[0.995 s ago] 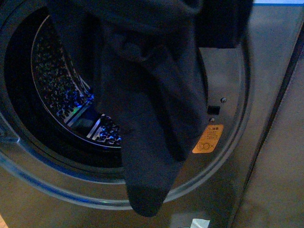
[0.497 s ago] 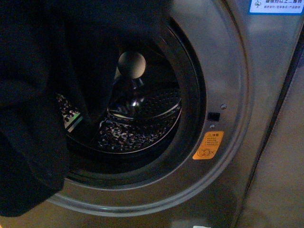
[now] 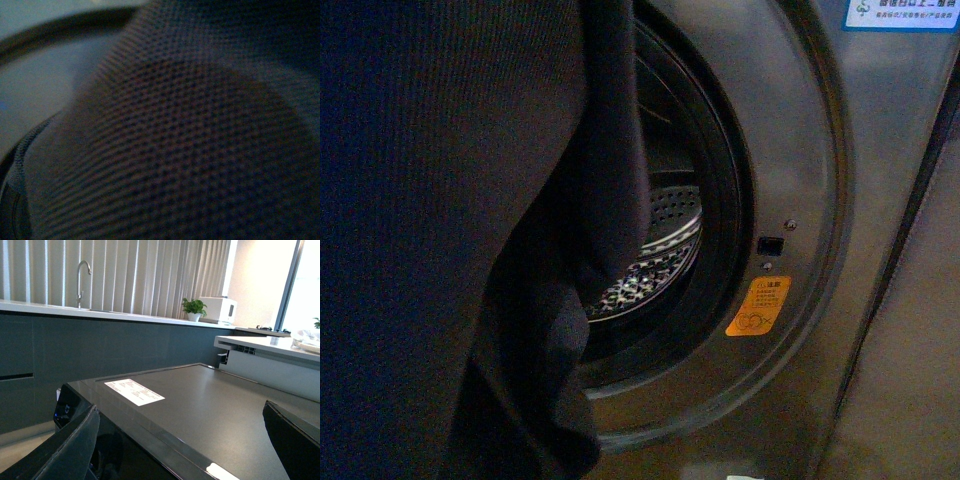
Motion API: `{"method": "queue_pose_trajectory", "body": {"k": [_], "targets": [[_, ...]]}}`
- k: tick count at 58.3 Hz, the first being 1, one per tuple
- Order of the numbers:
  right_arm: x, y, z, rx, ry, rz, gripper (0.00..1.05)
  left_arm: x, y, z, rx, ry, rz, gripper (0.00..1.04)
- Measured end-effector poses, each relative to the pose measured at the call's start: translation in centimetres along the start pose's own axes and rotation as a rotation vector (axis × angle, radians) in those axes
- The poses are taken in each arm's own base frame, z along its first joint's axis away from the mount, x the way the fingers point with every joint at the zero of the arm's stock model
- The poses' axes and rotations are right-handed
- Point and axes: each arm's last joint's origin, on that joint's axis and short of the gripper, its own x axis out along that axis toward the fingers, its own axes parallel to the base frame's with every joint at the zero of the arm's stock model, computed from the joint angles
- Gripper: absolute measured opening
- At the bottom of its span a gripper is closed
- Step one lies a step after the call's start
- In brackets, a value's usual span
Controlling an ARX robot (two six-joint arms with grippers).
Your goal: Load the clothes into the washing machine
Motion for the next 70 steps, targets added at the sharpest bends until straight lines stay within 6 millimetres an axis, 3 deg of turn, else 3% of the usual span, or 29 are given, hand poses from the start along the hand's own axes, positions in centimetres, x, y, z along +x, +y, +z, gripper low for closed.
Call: {"method": "queue_pose_trajectory", "body": {"k": [4, 11, 17, 25, 37, 55, 63, 70], "targets": [[-0.1, 0.2, 0.1, -0.018, -0.023, -0.057, 0.97, 0.4, 0.4, -0.8, 0.0, 0.015, 0.002, 0.09], [-1.0, 0.4, 0.0, -0.064, -0.107, -0.317, 0.97, 1.0, 0.7, -1.8, -0.001, 0.036, 0.01, 0.09], [-3.3, 0.6, -0.6, -0.081, -0.135, -0.439, 0.97, 1.6, 1.0, -2.6, -0.002, 0.056, 0.014, 0.09], [-7.7, 1.0, -1.7, -0.079, -0.149, -0.497, 0.97, 2.4, 1.0, -3.8, -0.005, 0.079, 0.01, 0.09], [-14.4, 1.7, -5.9, -0.052, -0.059, -0.569, 0.97, 3.6, 0.7, -5.8, -0.003, 0.119, 0.009, 0.09], [-20.8, 3.4, -13.6, 0.083, 0.066, -0.654, 0.97, 5.7, -0.4, -9.1, -0.002, 0.189, -0.004, 0.09], [-23.1, 3.4, -16.0, 0.043, 0.277, -0.685, 0.81, 7.1, -0.7, -10.3, -0.001, 0.203, -0.005, 0.09], [-26.5, 2.7, -19.6, 0.023, 0.378, -0.682, 0.59, 9.2, -1.0, -12.1, 0.001, 0.223, -0.003, 0.09]]}}
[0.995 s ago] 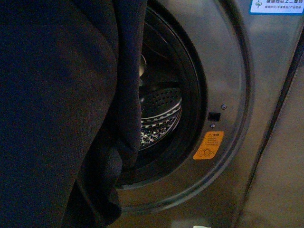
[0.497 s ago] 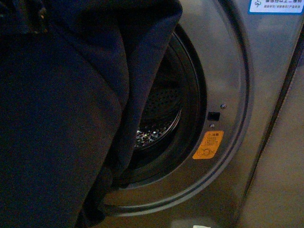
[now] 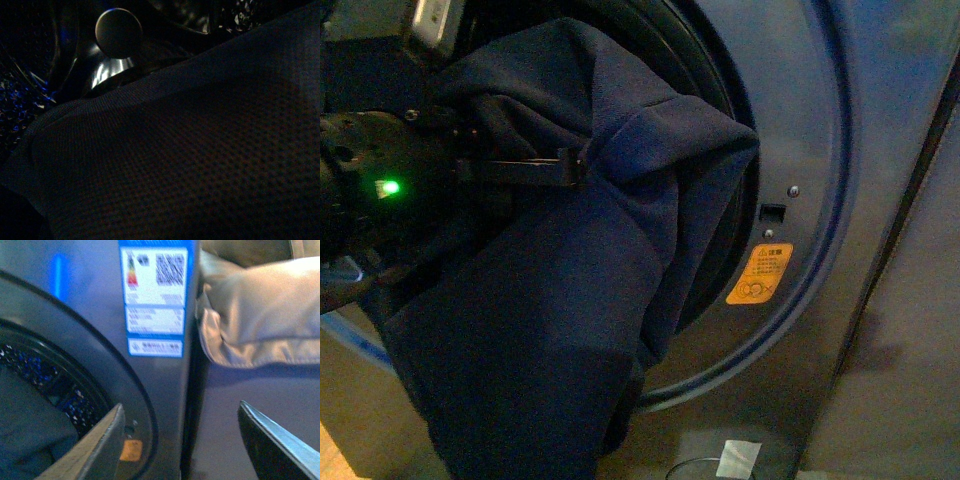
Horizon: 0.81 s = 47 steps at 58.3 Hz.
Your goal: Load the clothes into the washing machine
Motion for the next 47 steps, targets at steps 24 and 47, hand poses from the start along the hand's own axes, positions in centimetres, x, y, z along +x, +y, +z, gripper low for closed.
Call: {"method": "queue_pose_trajectory", "body": {"k": [24, 47], "targets": [[-1.7, -4.1, -6.7, 0.007, 0.003, -0.01, 0.03, 8.3, 0.5, -2.5, 0.029, 0.041, 0.08, 0.09], [-2.7, -5.8, -9.9, 0.008, -0.002, -0.011, 0.02, 16.6, 3.0, -3.9, 0.077, 0.133, 0.218, 0.09]]}}
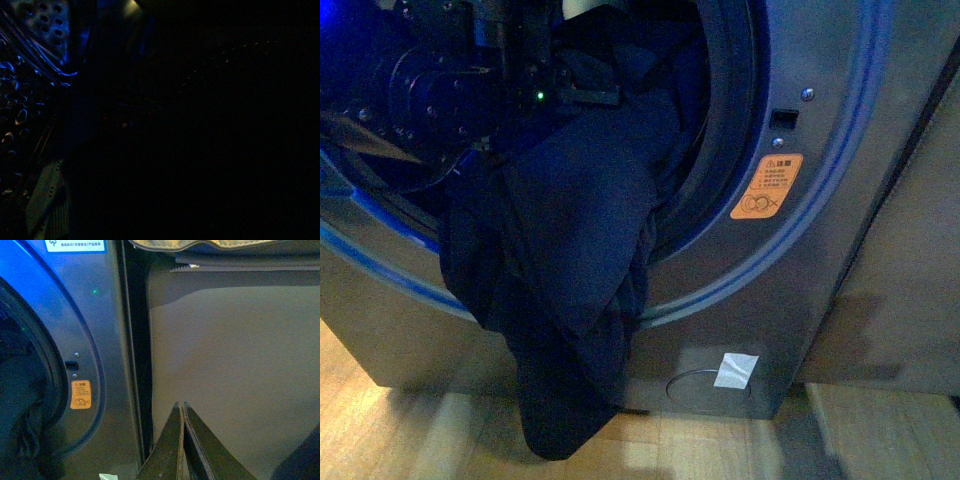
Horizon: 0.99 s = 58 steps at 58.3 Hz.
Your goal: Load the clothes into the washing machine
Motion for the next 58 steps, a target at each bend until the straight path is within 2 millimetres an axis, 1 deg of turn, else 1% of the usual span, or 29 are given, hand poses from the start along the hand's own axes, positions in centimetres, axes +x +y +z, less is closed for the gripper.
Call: {"method": "queue_pose_trajectory", "body": {"k": [3, 7, 11, 15, 22, 25, 28, 33, 37, 42, 49, 53, 58], "targets": [[-0.1, -0.3, -0.2, 0.0, 0.0, 0.023, 0.02, 0.8, 0.1, 0.0, 0.0, 0.007, 0.013, 0.09], [-0.2, -0.9, -0.7, 0.001, -0.001, -0.011, 0.02, 2.7, 0.3, 0.0, 0.005, 0.018, 0.039, 0.09], [-0.4, -1.0, -1.0, 0.001, -0.001, -0.015, 0.02, 4.4, 0.6, 0.2, 0.017, 0.023, 0.061, 0.09], [-0.5, -1.0, -1.2, 0.001, -0.003, -0.012, 0.02, 5.6, 0.8, 0.4, 0.025, 0.03, 0.08, 0.09], [-0.6, -1.0, -1.4, 0.001, -0.005, -0.013, 0.02, 7.4, 1.2, 0.8, 0.028, 0.041, 0.112, 0.09], [-1.2, -1.0, -1.8, 0.001, 0.022, -0.013, 0.02, 8.4, 1.4, 1.2, 0.028, 0.04, 0.134, 0.09], [-1.4, -1.0, -2.1, 0.001, 0.026, -0.013, 0.02, 8.8, 1.6, 1.3, 0.028, 0.039, 0.142, 0.09], [-1.6, -1.0, -2.0, 0.001, -0.002, -0.014, 0.02, 10.0, 2.0, 2.1, 0.024, 0.03, 0.169, 0.09], [-1.7, -1.0, -2.3, 0.001, -0.008, -0.014, 0.02, 10.6, 2.2, 3.1, 0.014, 0.003, 0.192, 0.09], [-1.6, -1.0, -3.2, 0.001, 0.002, -0.014, 0.02, 10.8, 2.5, 4.2, 0.002, -0.038, 0.23, 0.09], [-1.6, -1.0, -3.2, 0.001, 0.0, -0.014, 0.02, 10.7, 2.9, 6.4, -0.016, -0.1, 0.253, 0.09], [-1.6, -1.0, -3.2, 0.001, 0.0, -0.014, 0.02, 10.6, 3.0, 6.8, -0.018, -0.135, 0.277, 0.09], [-1.6, -1.0, -3.2, 0.001, 0.0, -0.014, 0.02, 10.7, 2.9, 6.4, -0.011, -0.144, 0.277, 0.09]]}}
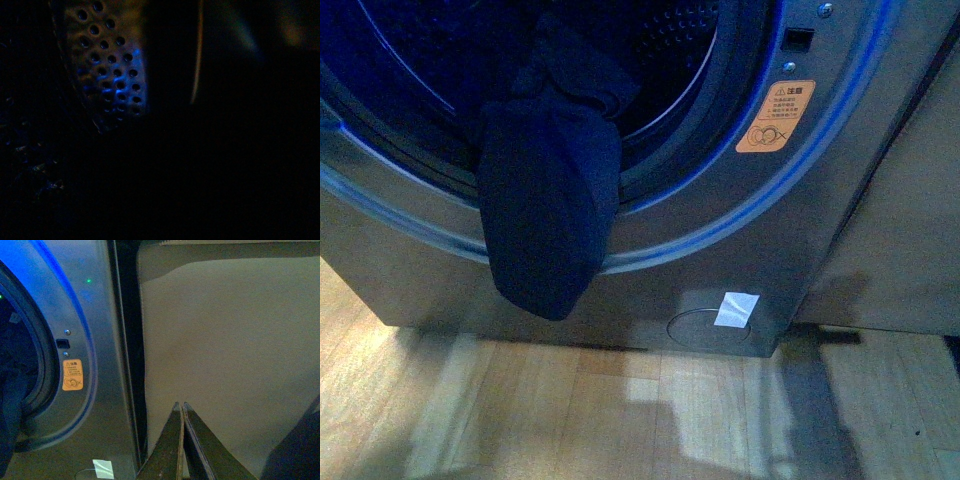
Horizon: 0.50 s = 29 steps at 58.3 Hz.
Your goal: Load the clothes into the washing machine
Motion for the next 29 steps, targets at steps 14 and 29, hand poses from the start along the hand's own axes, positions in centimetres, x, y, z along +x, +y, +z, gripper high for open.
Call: {"method": "queue_pose_trajectory", "body": {"k": [14, 29], "targets": [[0.0, 0.0, 0.0, 0.0, 0.0, 0.0, 0.02, -1.4, -0.9, -5.4, 0.087, 0.233, -0.158, 0.21], [0.0, 0.0, 0.0, 0.0, 0.0, 0.0, 0.02, -4.3, -0.9, -7.9, 0.034, 0.4, -0.231, 0.71]]}}
